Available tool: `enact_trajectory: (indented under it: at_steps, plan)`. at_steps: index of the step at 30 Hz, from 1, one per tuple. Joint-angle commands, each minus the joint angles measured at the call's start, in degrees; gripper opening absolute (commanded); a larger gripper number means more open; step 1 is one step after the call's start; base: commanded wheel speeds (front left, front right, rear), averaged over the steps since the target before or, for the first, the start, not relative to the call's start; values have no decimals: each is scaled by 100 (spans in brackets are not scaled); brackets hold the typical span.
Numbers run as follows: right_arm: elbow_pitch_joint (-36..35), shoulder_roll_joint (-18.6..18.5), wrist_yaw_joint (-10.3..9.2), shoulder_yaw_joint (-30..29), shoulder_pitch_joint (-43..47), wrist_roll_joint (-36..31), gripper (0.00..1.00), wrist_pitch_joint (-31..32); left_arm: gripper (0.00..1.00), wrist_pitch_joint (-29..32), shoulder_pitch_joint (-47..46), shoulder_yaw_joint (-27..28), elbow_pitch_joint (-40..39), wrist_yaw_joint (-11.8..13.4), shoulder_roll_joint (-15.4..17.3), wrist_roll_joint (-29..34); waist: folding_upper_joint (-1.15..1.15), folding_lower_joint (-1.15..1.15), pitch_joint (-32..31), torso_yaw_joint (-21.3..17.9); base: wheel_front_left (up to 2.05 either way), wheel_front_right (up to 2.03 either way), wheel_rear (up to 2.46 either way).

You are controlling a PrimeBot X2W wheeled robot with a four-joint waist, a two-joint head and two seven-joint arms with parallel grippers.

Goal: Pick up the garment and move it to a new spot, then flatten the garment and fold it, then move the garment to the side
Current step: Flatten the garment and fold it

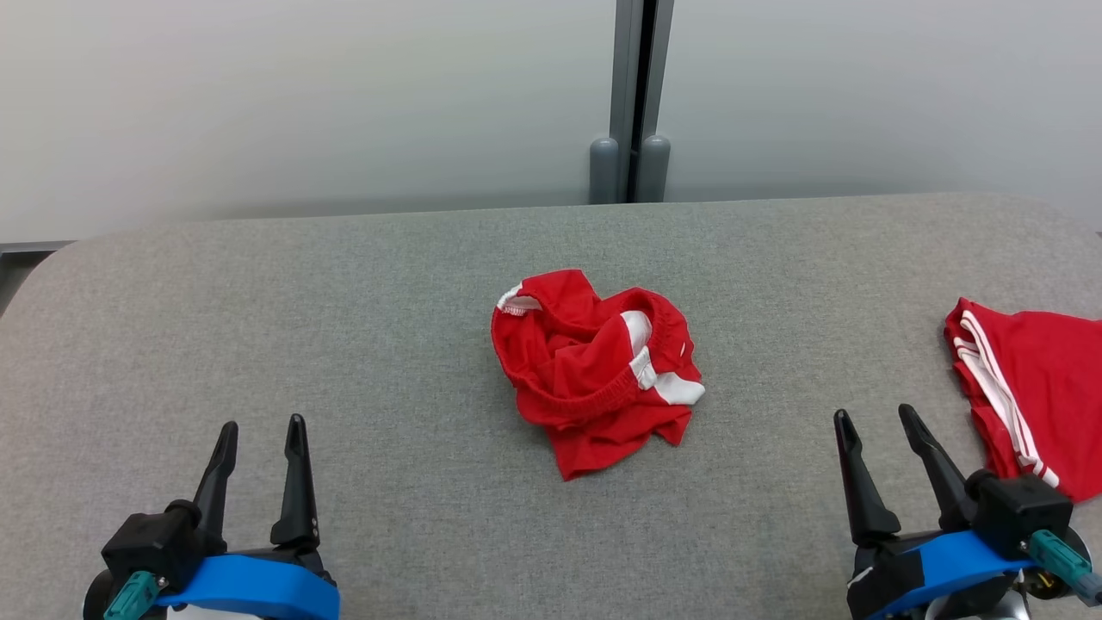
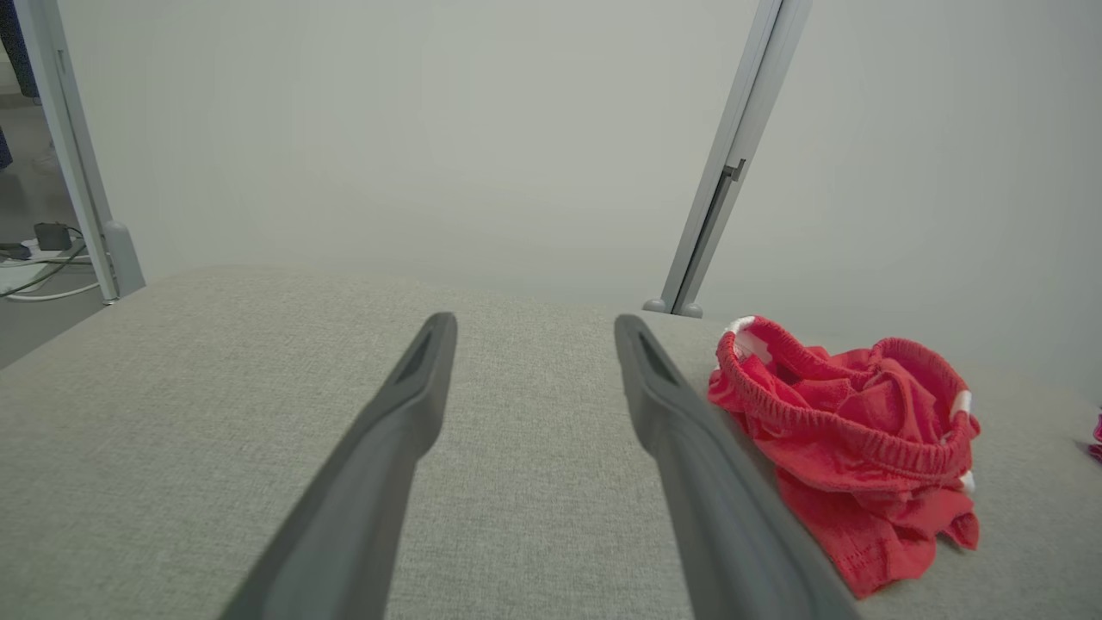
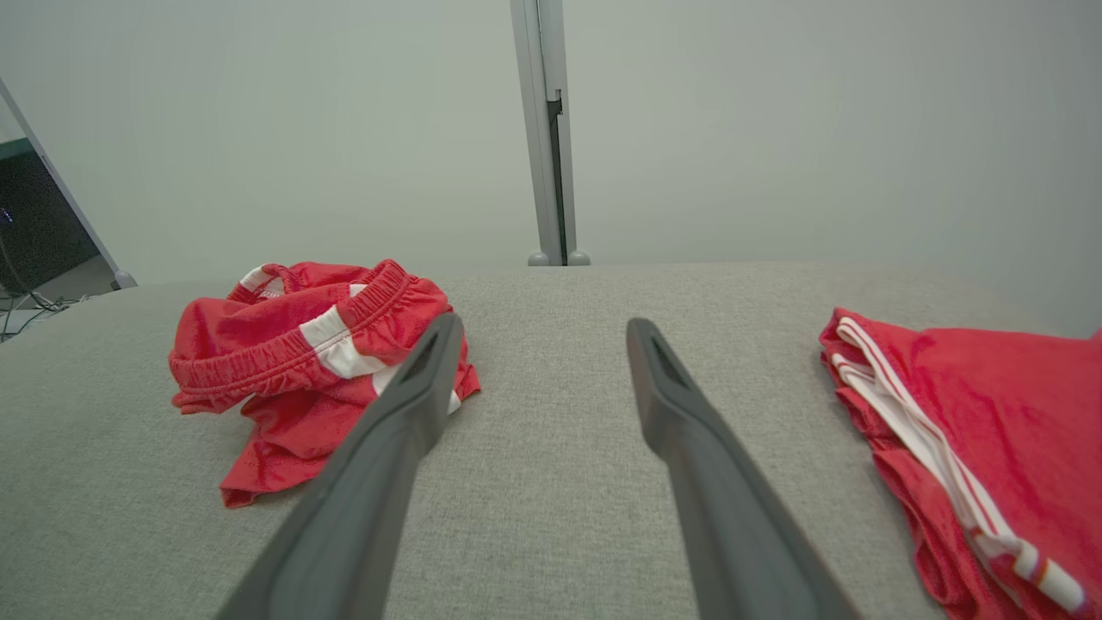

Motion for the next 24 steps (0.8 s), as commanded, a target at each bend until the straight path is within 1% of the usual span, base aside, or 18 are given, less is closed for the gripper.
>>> enact_trajectory:
  at_steps: [1, 7, 13, 15, 18, 21, 24]
  plan:
    - [12, 11, 4, 7, 11, -38, 100, -36, 100, 26, 41, -6, -38, 30, 33, 32, 0, 0, 4, 2, 0, 0, 0]
    - [11, 14, 4, 44, -48, -23, 100, -46, 100, 113, 18, -57, -143, 46, 49, 10, 0, 0, 28, -5, 0, 0, 0]
    - [-8, 15, 4, 90, -99, -18, 100, -33, 100, 393, -342, -239, -309, -101, 81, 44, 0, 0, 110, -31, 0, 0, 0]
    - [-24, 14, 4, 118, -150, -22, 100, -33, 100, 587, -609, -437, -392, -251, 105, 132, 0, 0, 171, -50, 0, 0, 0]
    - [-48, 13, 4, 161, -213, -23, 100, -42, 100, 990, -1102, -838, -392, -588, 59, 242, 0, 0, 272, -89, 0, 0, 0]
    - [-39, 12, 4, 224, -284, 10, 100, -48, 100, 1435, -1656, -1242, -210, -930, -152, 245, 0, 0, 386, -165, 0, 0, 0]
    - [-15, 11, 4, 307, -371, 20, 100, -81, 100, 1932, -2181, -1674, 89, -1262, -438, 163, 0, 0, 513, -269, 0, 0, 0]
